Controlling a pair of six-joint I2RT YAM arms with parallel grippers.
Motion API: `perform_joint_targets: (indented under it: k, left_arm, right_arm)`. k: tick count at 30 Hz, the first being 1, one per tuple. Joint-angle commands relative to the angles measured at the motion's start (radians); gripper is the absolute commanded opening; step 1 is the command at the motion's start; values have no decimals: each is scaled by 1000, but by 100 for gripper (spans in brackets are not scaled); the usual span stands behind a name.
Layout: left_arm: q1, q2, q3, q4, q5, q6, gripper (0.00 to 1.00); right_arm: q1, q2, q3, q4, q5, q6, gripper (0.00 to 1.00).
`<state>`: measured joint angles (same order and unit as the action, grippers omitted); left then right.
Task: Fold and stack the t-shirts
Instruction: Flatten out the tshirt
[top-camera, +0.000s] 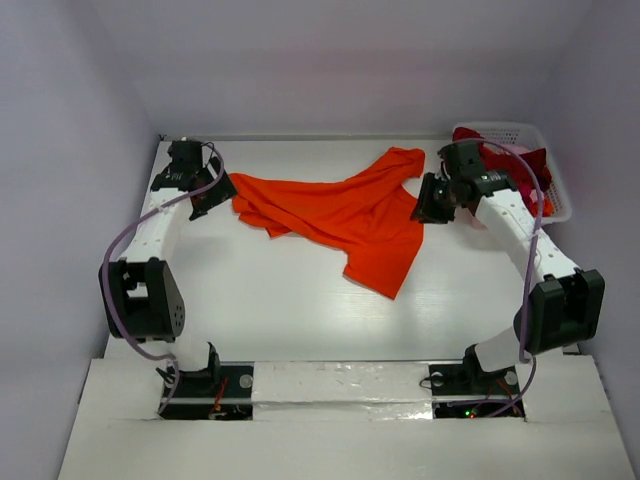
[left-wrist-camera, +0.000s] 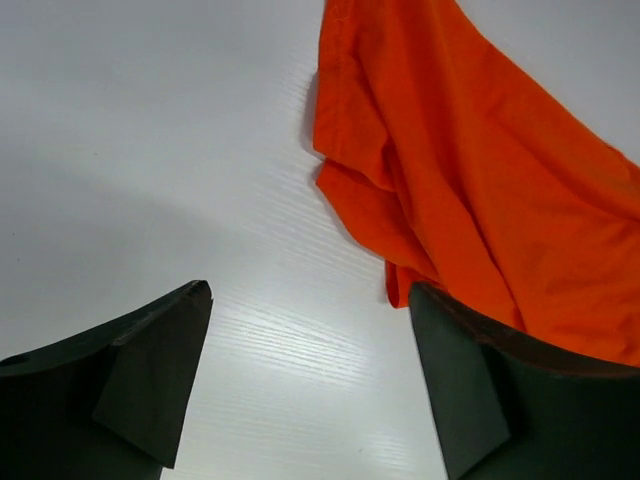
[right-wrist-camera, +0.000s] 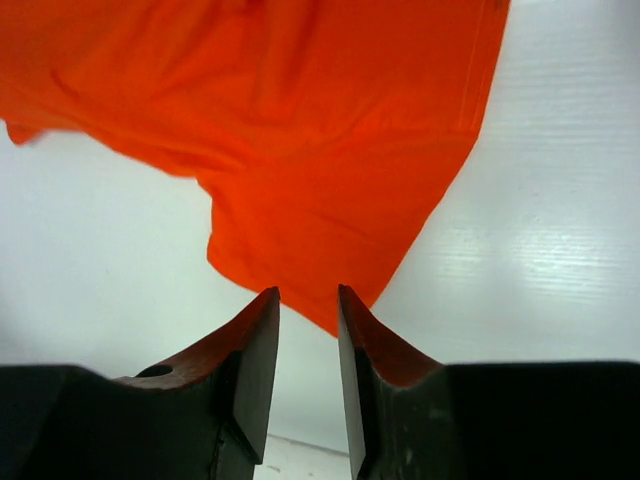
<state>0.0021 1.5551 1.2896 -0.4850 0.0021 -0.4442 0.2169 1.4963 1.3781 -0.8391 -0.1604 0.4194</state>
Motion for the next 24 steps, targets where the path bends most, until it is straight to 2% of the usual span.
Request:
perform_joint_targets:
  k: [1,3,6,10,11,13,15,18,19,24]
  left_arm:
    - [4,49,100,-38,39,13,83]
    - [4,91,131,-62,56,16,83]
    - [-5,164,177,-98,98,29,78]
    - [-19,186,145,-92,171,30,52]
    - [-36,184,111,-87,189,32,51]
    - [-51,191,73,-92,213,36,52]
    - [-65,188,44,-77,222,39,53]
    - [-86,198,14,-73,243,50,58]
    - [-86,203,11,-66,245,53,63]
    - [-105,204,-6,17,246,47,67]
  right_arm:
    - [36,-82,-10,0,2,1,36]
    - [47,-87,12,-31,-4,-1,37]
    - [84,-82,68,-83,-19,-7,31]
    - [136,-88,53,-112,-34,-7,34]
    - [145,-91,21,-104,-36,-7,34]
    - [156,-88,-5,-97,-44,-5,37]
    - [177,-87,-28,-88,-50,13,33]
    - [202,-85,-56,-63,-67,33,35]
    - [202,-79,-69,-52,-73,36,36]
    - [202,-47,-189,190,-67,90,36]
